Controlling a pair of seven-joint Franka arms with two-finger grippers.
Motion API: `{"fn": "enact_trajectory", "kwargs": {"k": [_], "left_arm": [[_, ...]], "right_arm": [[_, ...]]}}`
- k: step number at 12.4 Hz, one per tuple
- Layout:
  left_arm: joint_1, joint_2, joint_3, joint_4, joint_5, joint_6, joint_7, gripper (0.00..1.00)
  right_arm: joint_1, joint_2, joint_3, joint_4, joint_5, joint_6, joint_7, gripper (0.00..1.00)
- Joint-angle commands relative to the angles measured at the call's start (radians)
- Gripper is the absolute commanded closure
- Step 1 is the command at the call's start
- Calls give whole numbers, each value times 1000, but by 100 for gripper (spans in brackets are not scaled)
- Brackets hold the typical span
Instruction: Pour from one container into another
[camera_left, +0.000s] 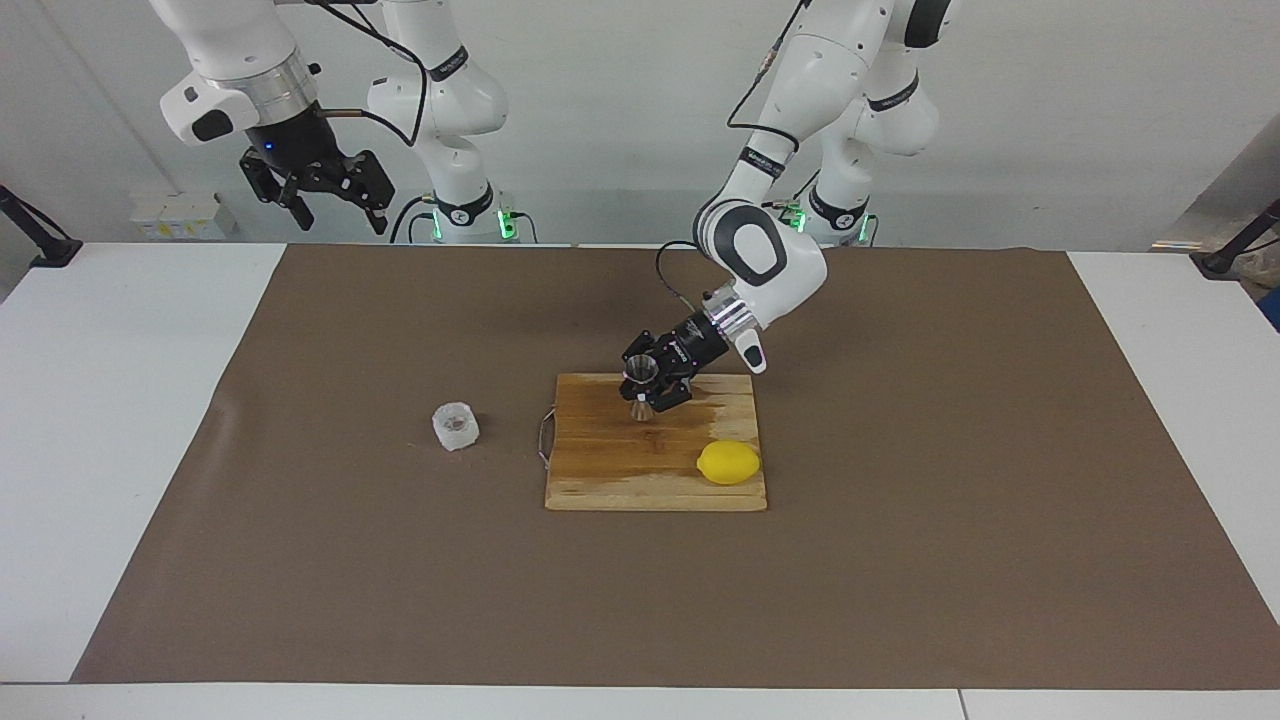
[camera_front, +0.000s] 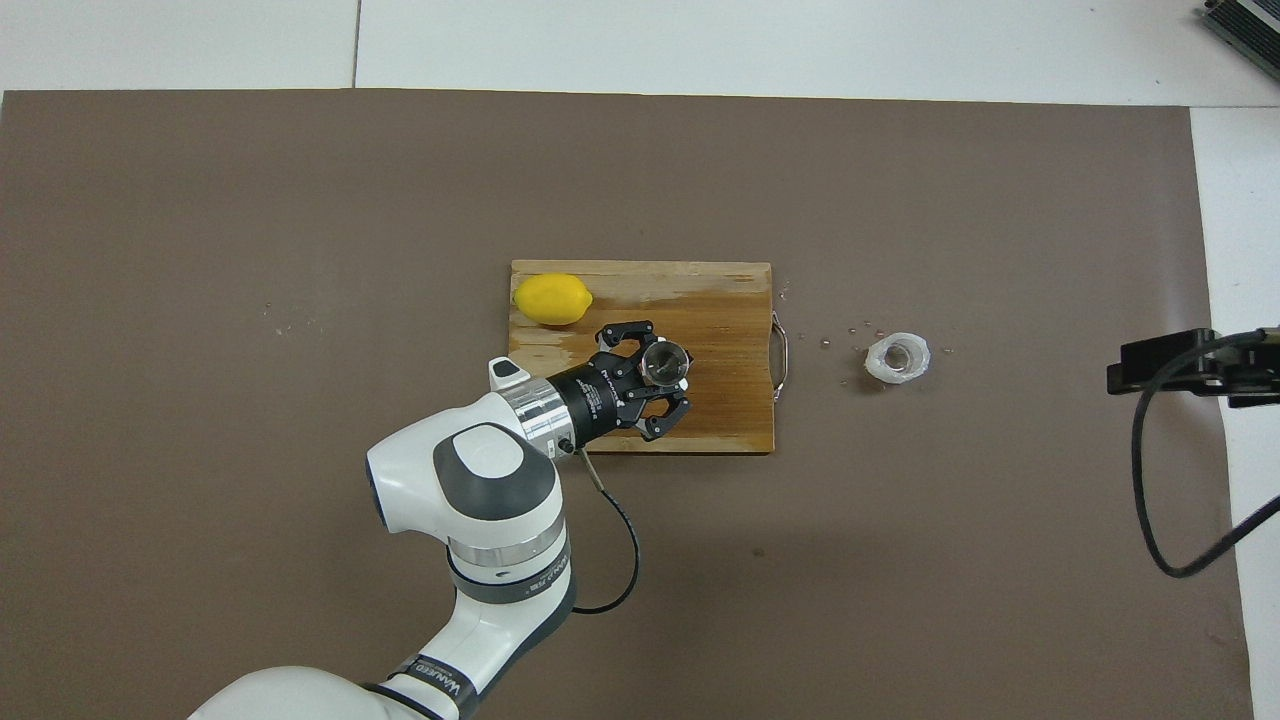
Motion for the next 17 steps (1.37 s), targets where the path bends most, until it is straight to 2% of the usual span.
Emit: {"fn": "enact_trajectory", "kwargs": {"k": [1, 6, 7, 8, 10, 11, 12, 13, 17], "left_arm": [[-12, 23, 9, 22, -75, -15, 30, 100], [-13, 25, 9, 18, -92, -12, 30, 100], [-15, 25, 9, 18, -89, -12, 32, 88], [-15, 25, 9, 17, -89, -12, 33, 65], [-15, 25, 9, 17, -90, -12, 33, 61], [-18, 23, 9, 17, -90, -13, 33, 39], [-16, 23, 9, 17, -89, -15, 35, 5], [-16, 23, 9, 17, -86, -15, 35, 0], [-7, -4, 12, 21, -25, -12, 35, 0]], "right_arm": [[-12, -9, 9, -1, -9, -9, 6, 0], [-12, -9, 10, -1, -9, -28, 6, 0], [-12, -9, 9, -1, -9, -29, 6, 0], [-13, -9, 7, -1, -9, -28, 6, 0], [-12, -9, 9, -1, -9, -32, 5, 0], [-12, -9, 9, -1, -9, -32, 5, 0], [-13, -11, 7, -1, -9, -38, 3, 0], [-12, -14, 9, -1, -9, -57, -13, 0], [-13, -17, 9, -12, -7, -55, -380, 0]]}}
